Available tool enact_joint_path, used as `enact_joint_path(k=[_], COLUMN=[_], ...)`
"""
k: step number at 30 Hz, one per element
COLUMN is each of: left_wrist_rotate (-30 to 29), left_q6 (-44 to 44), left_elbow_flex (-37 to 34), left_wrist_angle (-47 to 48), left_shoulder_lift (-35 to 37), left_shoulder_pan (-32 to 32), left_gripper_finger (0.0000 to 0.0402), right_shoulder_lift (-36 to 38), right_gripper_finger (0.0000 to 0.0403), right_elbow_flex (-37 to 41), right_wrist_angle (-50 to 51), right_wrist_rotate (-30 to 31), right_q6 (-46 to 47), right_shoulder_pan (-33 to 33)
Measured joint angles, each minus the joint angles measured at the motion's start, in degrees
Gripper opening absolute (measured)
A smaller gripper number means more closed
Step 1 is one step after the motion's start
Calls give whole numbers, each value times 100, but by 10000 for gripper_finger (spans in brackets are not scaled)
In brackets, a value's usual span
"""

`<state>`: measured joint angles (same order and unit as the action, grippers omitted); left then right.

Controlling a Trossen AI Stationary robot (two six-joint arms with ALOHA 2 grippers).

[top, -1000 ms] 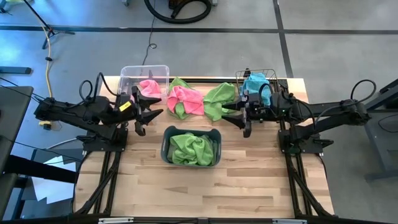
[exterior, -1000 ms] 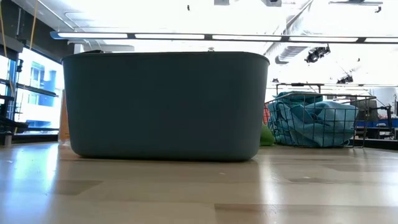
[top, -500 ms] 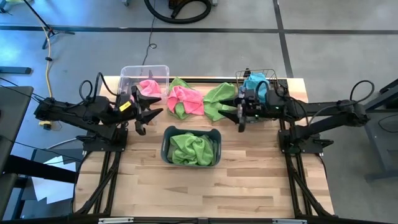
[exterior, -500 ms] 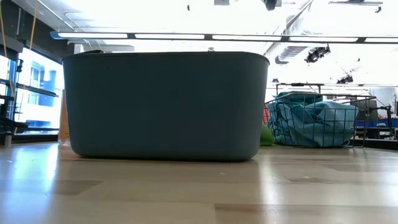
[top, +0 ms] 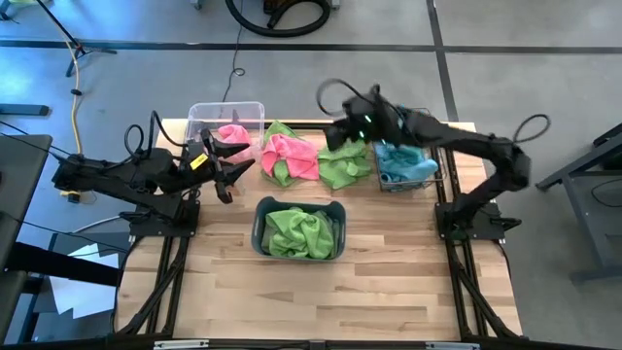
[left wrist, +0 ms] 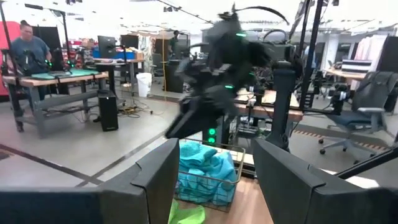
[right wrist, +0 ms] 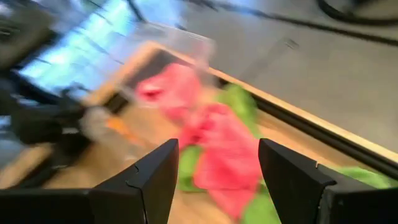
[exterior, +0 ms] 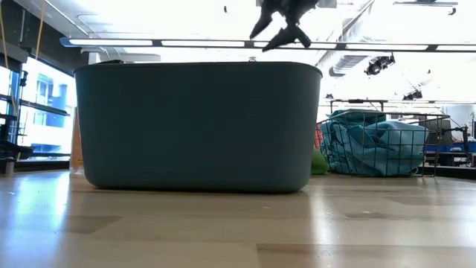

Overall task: Sort microfiber towel by color & place in baskets
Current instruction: Put the green microfiber cloth into the blue bin

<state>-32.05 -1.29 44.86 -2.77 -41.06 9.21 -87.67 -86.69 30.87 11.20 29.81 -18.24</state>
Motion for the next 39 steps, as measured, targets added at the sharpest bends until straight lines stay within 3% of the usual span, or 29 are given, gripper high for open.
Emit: enact_joint_path(k=[8,14,24,30,39], left_wrist_rotate=[5,16,-82,-376,-466], left_q6=[-187,-179,-43,-41,108], left_elbow_flex=[0,2,2,2,2], left_wrist_angle=[25,393,536,528,525], left_shoulder_lift=[-5,-13,-11,-11,-11], left_shoulder_pan=[-63,-63,-63,-63,-63], left_gripper_finger=[193,193,193,193,193], right_shoulder_lift=[-1947,-3208,-4440,-4811,-5157], right_gripper_finger=[220,220,220,220,220], right_elbow_flex=[-2486,-3592,-3817,-3815,-3810], right_wrist_angle=[2636,3927,4862,4865,4927], right_wrist_rotate=[7,-588,-830,-854,-1377], right_q6=[-49,-469,-1082,-1229,-1536], right_shoulder_pan=[-998,-1435,-1564,-1548,-1541])
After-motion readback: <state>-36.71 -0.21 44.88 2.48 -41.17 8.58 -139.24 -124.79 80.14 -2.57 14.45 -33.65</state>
